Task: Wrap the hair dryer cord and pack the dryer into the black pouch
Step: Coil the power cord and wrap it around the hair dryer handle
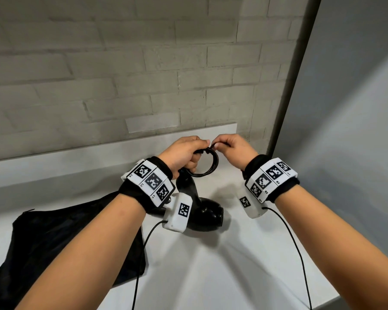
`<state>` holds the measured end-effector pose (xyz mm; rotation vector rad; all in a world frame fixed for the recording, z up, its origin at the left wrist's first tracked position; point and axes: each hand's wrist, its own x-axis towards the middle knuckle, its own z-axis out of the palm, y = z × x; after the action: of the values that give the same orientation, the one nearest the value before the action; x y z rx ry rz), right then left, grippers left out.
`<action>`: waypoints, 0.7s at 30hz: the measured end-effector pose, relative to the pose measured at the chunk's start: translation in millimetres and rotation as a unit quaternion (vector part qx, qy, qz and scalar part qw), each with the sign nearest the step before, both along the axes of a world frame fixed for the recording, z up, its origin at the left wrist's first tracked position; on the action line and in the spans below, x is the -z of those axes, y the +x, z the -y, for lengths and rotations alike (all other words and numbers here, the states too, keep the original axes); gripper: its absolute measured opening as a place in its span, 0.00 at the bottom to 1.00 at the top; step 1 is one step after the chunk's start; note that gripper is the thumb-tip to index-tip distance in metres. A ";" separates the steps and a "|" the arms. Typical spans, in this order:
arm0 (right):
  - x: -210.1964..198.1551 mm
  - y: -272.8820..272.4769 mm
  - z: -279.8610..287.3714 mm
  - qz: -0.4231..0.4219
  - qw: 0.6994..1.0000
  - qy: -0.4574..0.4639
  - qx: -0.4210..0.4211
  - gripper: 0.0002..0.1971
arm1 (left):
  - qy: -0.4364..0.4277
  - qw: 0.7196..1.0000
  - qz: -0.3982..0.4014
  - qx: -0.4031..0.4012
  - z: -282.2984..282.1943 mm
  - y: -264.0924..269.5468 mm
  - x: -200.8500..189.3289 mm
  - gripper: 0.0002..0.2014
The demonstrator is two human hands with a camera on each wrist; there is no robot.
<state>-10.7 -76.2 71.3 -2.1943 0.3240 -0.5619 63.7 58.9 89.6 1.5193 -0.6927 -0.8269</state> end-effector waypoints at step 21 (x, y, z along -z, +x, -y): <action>25.3 -13.9 -44.9 0.142 0.983 -0.111 0.023 0.17 | -0.063 0.996 -0.001 -0.057 7.1 16.4 6.3 0.14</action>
<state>-24.6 -31.3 46.0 -2.2816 0.1656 -0.9654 80.1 51.8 83.3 1.4310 -0.6383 -0.6853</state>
